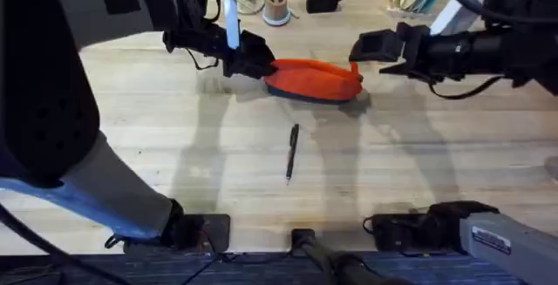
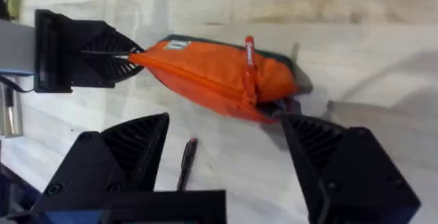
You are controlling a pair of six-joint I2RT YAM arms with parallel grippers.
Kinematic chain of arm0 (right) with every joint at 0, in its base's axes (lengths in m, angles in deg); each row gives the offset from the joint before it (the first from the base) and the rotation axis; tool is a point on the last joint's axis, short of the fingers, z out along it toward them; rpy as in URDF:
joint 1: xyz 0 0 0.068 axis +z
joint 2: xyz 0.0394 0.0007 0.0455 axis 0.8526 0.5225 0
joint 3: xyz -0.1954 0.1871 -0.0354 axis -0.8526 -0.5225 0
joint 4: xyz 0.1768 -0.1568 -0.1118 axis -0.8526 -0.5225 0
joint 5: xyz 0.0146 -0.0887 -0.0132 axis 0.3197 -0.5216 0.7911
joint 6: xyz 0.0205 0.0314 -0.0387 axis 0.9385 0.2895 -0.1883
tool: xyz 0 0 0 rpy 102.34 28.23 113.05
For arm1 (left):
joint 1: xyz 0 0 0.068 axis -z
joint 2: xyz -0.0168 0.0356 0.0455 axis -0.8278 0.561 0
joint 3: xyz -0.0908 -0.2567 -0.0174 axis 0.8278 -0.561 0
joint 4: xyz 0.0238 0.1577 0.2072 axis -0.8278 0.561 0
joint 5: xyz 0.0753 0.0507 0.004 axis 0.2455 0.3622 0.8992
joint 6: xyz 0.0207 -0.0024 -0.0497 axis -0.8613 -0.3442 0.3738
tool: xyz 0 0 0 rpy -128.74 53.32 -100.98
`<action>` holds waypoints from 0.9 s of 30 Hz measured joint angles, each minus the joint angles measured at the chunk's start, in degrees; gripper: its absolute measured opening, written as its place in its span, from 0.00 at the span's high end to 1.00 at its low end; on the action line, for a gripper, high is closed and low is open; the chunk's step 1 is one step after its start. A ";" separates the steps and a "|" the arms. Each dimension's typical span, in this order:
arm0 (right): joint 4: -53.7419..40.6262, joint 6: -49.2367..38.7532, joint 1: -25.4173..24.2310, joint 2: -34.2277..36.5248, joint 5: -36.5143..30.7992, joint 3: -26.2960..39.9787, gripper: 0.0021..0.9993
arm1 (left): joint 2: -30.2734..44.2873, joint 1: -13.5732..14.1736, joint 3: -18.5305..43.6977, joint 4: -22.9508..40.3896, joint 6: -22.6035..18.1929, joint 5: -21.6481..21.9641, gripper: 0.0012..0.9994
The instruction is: Unzip the bag, pick up the pens from the table one at a time and place them inside, then zip the bag closed.
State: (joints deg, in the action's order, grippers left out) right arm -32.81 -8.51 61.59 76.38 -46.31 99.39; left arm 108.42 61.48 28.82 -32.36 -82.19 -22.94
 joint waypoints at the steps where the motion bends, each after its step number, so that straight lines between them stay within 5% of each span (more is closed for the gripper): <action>1: 0.89 -0.15 0.32 0.25 -0.08 -0.02 0.00 | 0.00 0.00 0.00 0.00 0.00 0.00 0.96; 8: 3.48 -1.04 2.44 3.34 -3.12 0.00 0.00 | 0.00 0.00 0.00 0.00 0.00 0.00 0.96; 12: 11.08 -1.41 2.69 12.96 -4.68 0.00 0.00 | 0.00 0.00 0.00 0.00 0.00 0.00 0.96; 21: 13.75 -1.58 5.03 16.16 -4.83 0.00 0.80 | 0.00 0.00 0.00 0.00 0.00 0.00 0.96; 22: 13.78 -1.59 4.98 16.16 -5.18 0.00 0.96 | 0.00 0.00 0.00 0.03 0.00 0.00 0.96; 27: 13.79 -1.39 4.98 16.14 -5.20 0.00 0.97 | -0.02 0.00 0.00 0.04 0.00 0.00 0.96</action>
State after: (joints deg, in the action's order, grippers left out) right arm -19.02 -9.90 66.57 92.52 -51.51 99.39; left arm 108.41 61.48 28.82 -32.32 -82.19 -22.94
